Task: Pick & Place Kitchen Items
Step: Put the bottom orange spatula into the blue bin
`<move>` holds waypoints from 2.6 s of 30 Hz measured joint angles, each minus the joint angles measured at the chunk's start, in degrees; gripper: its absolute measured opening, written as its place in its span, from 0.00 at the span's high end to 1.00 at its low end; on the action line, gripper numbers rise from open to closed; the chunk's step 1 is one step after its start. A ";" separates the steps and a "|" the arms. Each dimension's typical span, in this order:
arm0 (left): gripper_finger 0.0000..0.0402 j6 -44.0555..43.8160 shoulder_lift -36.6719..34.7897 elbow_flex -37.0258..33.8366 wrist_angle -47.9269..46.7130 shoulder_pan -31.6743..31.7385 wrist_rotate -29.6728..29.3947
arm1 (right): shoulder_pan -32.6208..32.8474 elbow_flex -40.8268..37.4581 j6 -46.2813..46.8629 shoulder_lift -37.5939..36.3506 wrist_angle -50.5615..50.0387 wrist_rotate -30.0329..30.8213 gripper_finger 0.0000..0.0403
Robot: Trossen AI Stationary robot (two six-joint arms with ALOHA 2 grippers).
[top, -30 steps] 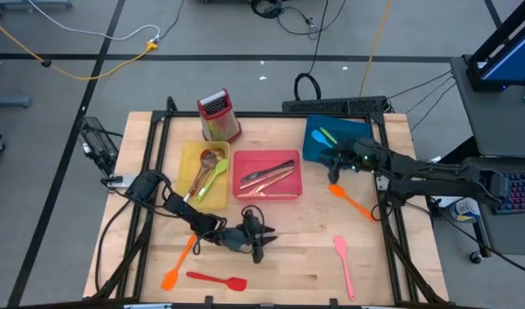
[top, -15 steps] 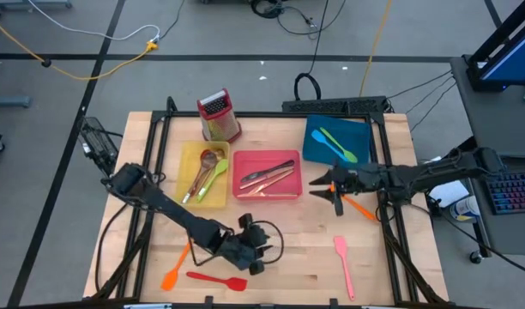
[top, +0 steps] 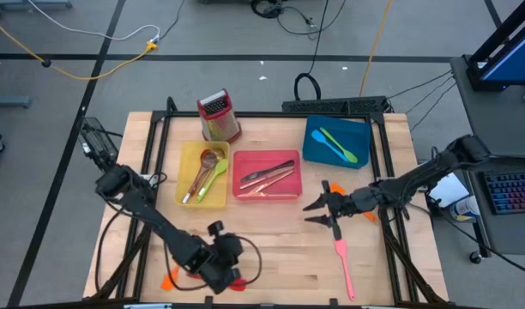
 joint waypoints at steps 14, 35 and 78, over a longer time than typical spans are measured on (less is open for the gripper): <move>0.67 -32.92 0.04 -0.07 -29.47 -5.49 19.27 | 3.81 0.00 0.27 14.37 15.92 -0.08 0.66; 0.67 -45.43 0.14 -9.93 -21.68 -11.81 27.00 | 4.11 0.00 0.29 15.77 16.16 -0.11 0.66; 0.90 -45.47 -9.94 -28.14 -4.53 -11.87 18.99 | 4.11 0.02 0.27 15.74 18.83 -0.13 0.66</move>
